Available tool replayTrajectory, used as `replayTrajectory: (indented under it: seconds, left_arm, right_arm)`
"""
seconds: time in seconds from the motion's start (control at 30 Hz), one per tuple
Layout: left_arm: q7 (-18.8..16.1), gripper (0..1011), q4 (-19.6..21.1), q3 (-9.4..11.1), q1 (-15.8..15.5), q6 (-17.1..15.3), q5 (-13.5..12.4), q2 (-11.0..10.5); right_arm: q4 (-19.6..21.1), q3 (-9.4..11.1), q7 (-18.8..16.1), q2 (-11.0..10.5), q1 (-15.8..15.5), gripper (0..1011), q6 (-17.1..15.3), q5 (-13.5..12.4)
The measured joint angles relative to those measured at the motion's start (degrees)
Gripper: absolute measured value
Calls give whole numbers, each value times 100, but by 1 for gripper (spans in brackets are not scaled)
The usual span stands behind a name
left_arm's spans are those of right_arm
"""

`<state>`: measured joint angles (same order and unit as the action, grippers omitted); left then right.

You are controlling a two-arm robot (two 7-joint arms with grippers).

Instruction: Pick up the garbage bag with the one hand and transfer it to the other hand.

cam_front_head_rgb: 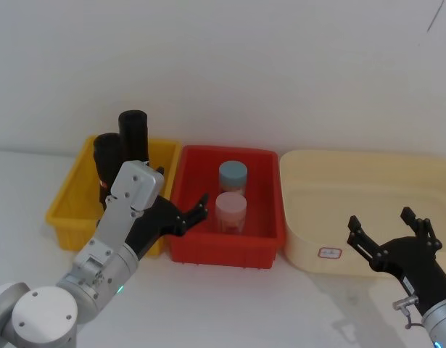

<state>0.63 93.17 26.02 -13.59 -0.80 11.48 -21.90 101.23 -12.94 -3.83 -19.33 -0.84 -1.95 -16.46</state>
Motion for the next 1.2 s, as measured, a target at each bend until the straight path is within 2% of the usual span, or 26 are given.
replayTrajectory:
  seconds: [1.2]
  left_arm:
    - [0, 1000, 0, 0, 0, 0, 0, 0]
  right_arm:
    - [0, 0, 0, 0, 0, 1001, 0, 0]
